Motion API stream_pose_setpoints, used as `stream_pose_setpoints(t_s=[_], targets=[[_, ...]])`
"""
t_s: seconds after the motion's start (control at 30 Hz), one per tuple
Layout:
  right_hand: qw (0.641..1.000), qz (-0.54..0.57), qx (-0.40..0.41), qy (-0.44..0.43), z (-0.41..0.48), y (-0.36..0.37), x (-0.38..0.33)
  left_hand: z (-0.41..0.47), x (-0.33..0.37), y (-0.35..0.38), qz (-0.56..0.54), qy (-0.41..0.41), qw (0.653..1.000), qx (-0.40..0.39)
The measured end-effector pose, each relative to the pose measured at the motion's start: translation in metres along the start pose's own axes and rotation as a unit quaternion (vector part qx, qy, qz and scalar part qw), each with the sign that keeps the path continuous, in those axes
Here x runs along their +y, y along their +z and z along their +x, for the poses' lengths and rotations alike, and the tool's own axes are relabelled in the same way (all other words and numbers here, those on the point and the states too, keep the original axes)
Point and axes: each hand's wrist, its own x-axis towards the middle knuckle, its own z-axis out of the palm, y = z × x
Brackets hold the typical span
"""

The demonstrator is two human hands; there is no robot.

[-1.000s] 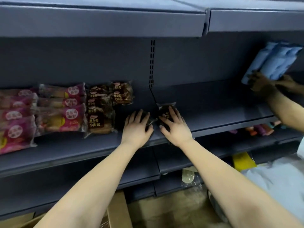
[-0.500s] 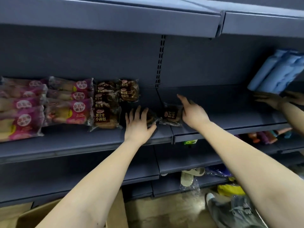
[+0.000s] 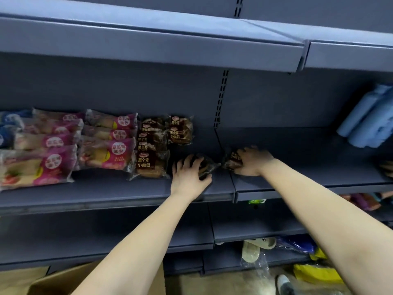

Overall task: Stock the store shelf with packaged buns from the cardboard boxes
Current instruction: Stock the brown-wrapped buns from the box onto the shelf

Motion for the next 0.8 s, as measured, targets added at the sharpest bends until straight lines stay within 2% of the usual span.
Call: stream_pose_setpoints(t_s=[0.1, 0.2, 0.27, 0.4, 0.47, 0.6, 0.8], targets=[[1.000, -0.004, 0.012, 0.018, 0.007, 0.003, 0.004, -0.002, -0.003, -0.001, -0.011, 0.022, 1.000, 0.003], [0.995, 0.095, 0.006, 0.005, 0.013, -0.002, 0.003, -0.010, -0.011, -0.003, -0.018, 0.054, 0.998, 0.009], [0.993, 0.116, 0.012, -0.027, 0.019, -0.007, -0.005, -0.019, -0.017, -0.004, 0.001, 0.091, 0.995, 0.033], [0.980, 0.063, 0.160, -0.100, 0.043, -0.019, -0.033, -0.031, -0.029, -0.004, 0.023, 0.143, 0.986, 0.077], [0.967, 0.067, 0.202, -0.141, 0.056, -0.026, -0.053, -0.034, -0.033, -0.004, 0.042, 0.164, 0.982, 0.086], [0.954, 0.065, 0.215, -0.196, 0.080, -0.027, -0.092, -0.036, -0.036, -0.004, 0.051, 0.172, 0.980, 0.080], [0.943, 0.095, 0.237, -0.212, 0.094, -0.023, -0.123, -0.034, -0.035, -0.006, 0.023, 0.162, 0.985, 0.056]])
